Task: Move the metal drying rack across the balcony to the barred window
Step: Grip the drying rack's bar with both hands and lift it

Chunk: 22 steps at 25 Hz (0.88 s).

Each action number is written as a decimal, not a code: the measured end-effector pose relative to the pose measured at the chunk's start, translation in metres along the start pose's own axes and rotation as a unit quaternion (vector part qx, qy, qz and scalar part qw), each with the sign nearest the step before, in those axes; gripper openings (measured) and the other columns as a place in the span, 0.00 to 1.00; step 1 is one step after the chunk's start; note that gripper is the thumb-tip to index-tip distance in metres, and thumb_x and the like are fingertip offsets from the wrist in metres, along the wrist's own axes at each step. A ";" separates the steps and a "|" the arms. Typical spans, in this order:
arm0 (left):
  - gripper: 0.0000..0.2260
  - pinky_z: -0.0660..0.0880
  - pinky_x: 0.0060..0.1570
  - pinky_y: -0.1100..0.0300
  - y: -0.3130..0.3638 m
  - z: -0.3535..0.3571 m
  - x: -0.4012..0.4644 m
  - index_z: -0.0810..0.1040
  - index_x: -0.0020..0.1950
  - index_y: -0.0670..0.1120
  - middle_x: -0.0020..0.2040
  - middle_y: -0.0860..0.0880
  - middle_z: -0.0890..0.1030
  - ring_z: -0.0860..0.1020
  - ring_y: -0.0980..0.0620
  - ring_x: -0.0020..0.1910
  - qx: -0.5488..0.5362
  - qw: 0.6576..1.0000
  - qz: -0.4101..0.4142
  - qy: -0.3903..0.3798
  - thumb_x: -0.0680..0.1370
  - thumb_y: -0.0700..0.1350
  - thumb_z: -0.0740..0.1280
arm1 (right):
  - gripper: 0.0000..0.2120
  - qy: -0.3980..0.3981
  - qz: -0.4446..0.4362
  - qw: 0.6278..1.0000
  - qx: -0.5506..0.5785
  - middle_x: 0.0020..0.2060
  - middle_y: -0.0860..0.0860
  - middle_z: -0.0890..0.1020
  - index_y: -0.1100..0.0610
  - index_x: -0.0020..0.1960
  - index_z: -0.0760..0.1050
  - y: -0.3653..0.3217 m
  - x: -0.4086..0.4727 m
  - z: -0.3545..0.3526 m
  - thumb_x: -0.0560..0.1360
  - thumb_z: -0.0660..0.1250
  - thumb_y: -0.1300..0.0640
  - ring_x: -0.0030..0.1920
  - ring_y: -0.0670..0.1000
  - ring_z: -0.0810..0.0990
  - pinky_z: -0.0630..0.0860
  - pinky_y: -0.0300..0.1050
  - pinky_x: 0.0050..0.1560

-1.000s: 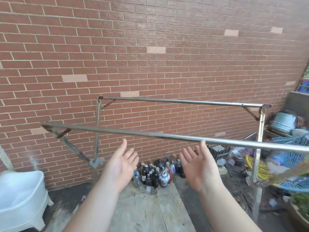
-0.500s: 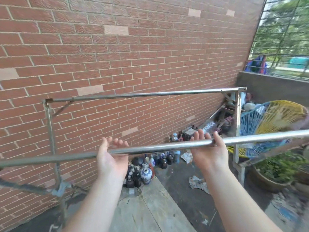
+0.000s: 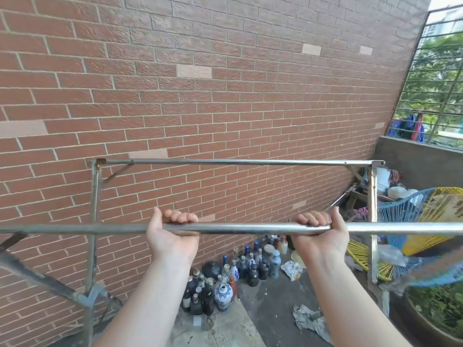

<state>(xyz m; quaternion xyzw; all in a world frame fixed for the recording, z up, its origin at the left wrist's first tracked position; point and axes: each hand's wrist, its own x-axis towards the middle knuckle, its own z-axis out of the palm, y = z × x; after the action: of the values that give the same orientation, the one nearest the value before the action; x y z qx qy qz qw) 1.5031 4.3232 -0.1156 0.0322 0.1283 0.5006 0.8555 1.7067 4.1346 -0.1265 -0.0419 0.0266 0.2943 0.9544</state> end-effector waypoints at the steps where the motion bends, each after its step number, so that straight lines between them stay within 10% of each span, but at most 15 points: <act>1: 0.18 0.72 0.31 0.60 -0.001 0.006 0.008 0.73 0.31 0.49 0.29 0.55 0.69 0.68 0.54 0.25 -0.002 1.000 0.002 0.001 0.80 0.54 0.65 | 0.19 -0.003 0.013 1.000 -0.005 0.25 0.44 0.64 0.51 0.31 0.64 0.002 0.008 0.005 0.74 0.70 0.51 0.25 0.47 0.62 0.67 0.43 0.31; 22: 0.14 0.66 0.28 0.60 0.030 0.085 -0.025 0.64 0.31 0.50 0.26 0.54 0.62 0.61 0.53 0.23 -0.015 0.988 0.126 -0.085 0.77 0.41 0.60 | 0.16 -0.169 0.128 0.977 -0.030 0.23 0.45 0.60 0.50 0.32 0.58 0.018 0.042 0.099 0.71 0.63 0.59 0.24 0.48 0.59 0.65 0.44 0.33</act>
<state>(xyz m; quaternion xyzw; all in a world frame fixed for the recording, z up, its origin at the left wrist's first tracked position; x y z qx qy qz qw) 1.4873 4.3230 -0.0232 0.0780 0.0429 0.6019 0.7936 1.7333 4.1824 -0.0326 -0.0160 -0.1391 0.4172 0.8980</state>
